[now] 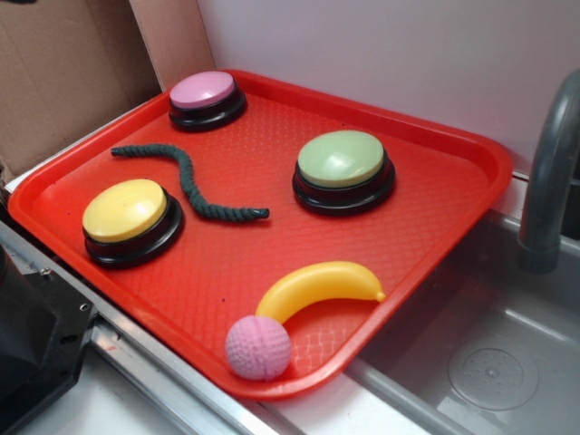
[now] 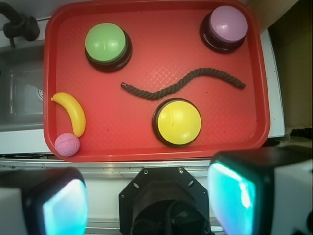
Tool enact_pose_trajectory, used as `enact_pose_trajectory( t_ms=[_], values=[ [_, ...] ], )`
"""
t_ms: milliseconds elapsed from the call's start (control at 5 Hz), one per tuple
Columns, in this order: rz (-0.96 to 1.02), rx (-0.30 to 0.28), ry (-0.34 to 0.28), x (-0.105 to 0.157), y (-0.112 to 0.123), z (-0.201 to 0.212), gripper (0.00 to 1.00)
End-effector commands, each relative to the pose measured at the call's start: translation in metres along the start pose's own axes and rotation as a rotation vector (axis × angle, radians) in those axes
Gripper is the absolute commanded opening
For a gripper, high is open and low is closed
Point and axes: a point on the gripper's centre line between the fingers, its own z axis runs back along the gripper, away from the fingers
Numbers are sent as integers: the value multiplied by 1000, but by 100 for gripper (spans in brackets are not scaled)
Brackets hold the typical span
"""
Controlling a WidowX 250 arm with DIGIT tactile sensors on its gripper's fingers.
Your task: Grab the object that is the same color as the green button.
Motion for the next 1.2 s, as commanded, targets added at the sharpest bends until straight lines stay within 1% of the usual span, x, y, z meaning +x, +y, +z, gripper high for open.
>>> enact_pose_trajectory(
  t_ms=[0, 200, 400, 600, 800, 1000],
  values=[
    [0, 0, 0, 0, 0, 0, 100],
    [206, -52, -21, 23, 10, -17, 100],
    [395, -12, 5, 53, 23, -46, 100],
    [566, 7, 9, 73, 39, -74, 100],
    [797, 21, -5, 92, 59, -117, 100],
    [874, 52, 21, 107, 73, -155, 100]
  ],
)
